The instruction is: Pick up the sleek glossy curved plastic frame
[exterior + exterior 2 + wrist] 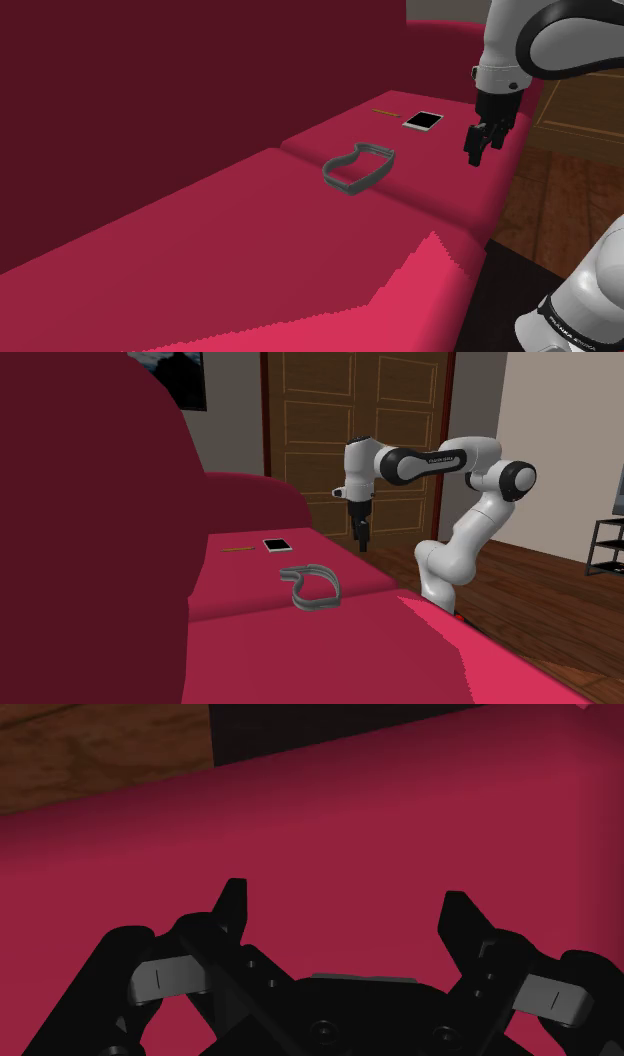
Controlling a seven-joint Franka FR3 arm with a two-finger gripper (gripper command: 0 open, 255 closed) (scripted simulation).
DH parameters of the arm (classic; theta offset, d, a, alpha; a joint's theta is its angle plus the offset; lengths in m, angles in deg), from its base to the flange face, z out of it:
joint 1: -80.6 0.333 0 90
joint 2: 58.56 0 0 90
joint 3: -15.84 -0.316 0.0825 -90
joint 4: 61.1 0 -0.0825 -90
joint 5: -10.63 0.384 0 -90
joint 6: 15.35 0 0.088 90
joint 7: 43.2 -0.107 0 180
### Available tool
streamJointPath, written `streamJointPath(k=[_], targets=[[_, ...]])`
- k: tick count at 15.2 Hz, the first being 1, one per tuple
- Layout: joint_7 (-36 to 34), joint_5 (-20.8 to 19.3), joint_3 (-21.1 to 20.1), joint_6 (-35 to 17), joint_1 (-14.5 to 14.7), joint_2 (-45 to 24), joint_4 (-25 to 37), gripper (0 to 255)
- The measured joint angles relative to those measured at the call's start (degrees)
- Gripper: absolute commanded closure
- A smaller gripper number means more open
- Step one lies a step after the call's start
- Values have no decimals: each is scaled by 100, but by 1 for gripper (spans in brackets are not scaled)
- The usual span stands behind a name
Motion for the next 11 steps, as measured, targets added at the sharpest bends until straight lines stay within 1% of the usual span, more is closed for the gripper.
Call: streamJointPath(k=[2, 4, 7, 8, 11], targets=[[-129, 67, -55, -42, -8, -66, 27, 0], [-586, 292, -239, -124, -39, -234, 135, 0], [-1427, 675, -582, -301, -98, -583, 373, 0], [-1705, 790, -683, -419, -122, -666, 366, 0], [-2580, 1108, -1030, -641, -201, -1073, 671, 0]])
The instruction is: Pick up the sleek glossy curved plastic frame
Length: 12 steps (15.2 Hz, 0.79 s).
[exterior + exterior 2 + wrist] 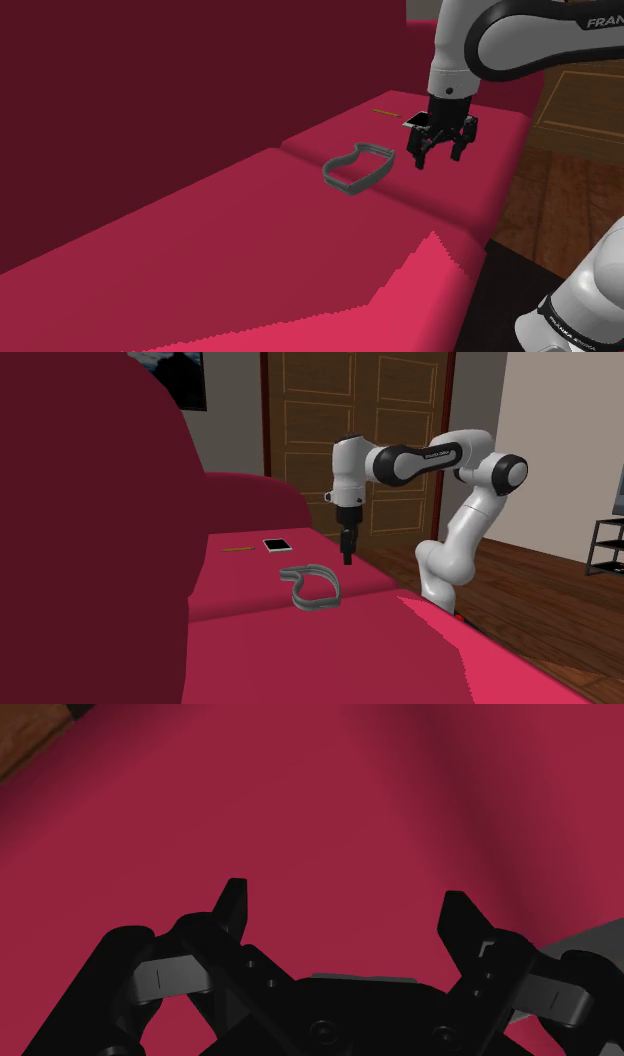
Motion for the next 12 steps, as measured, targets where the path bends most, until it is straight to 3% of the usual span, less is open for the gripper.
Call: streamJointPath(k=[5, 12], targets=[[-1353, 284, -457, -424, -211, -800, 636, 0], [-3280, 242, -992, -951, -486, -2090, 1800, 0]])
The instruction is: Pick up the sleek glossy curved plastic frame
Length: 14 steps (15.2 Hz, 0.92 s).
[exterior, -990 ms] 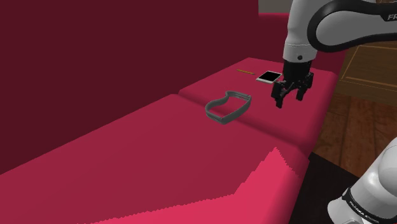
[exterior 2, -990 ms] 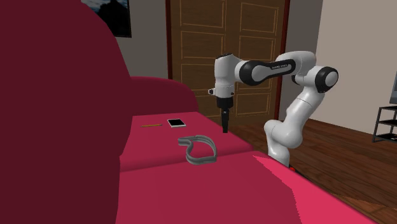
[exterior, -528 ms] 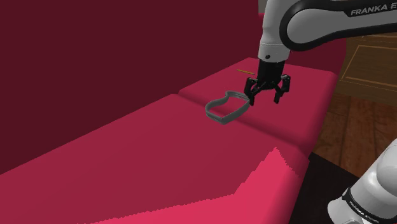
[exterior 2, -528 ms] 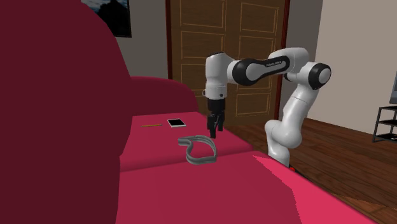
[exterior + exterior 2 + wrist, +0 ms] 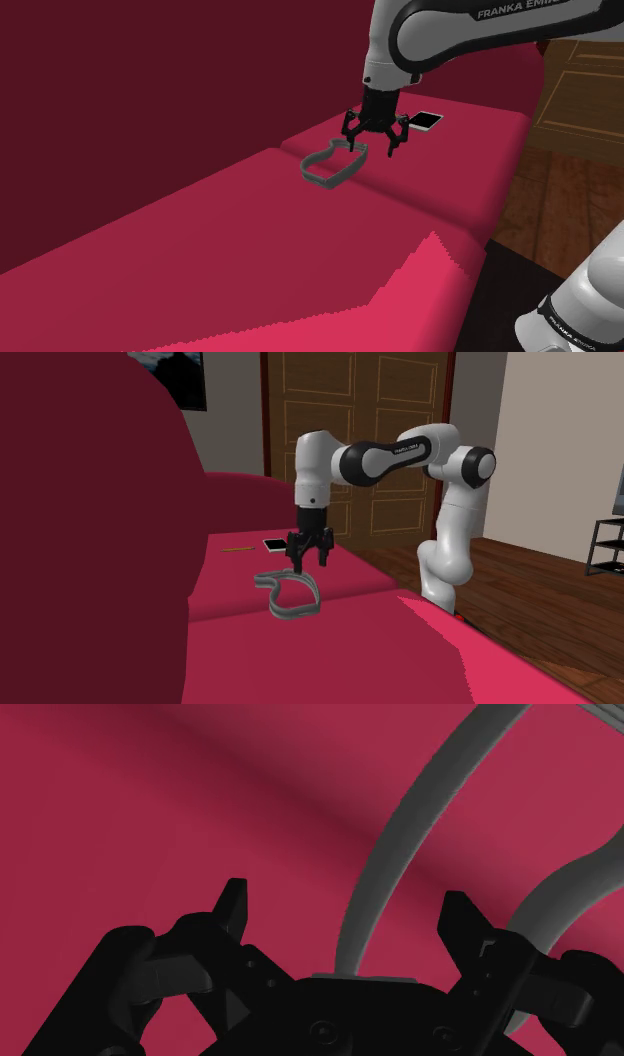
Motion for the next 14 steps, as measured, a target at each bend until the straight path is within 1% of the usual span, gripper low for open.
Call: streamJointPath(k=[2, 3, 5, 10, 11, 14], targets=[[-517, -101, -105, -123, -47, -373, 352, 0], [-637, -122, -121, -159, -56, -450, 416, 0], [-737, -147, -143, -287, -58, -537, 392, 0], [-771, -149, -168, -658, -46, -578, 67, 0], [-769, -154, -168, -685, -47, -590, 50, 255], [-768, -162, -165, -696, -51, -588, 44, 255]])
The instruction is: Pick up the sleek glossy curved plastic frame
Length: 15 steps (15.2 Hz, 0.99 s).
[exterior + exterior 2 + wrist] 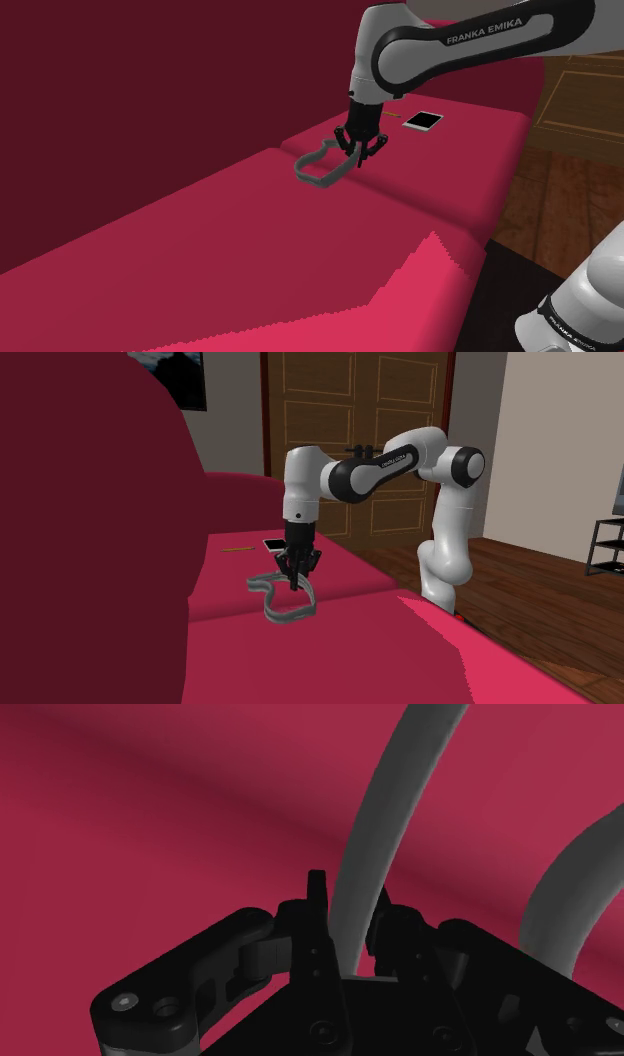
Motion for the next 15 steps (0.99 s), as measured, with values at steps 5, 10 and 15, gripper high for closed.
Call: streamJointPath(k=[5, 10, 15], targets=[[5, -1, -1, -11, -1, -10, 4, 255], [-10, 11, -1, 126, 4, 17, 109, 255], [-7, 13, 22, 502, -10, 49, 453, 255]])
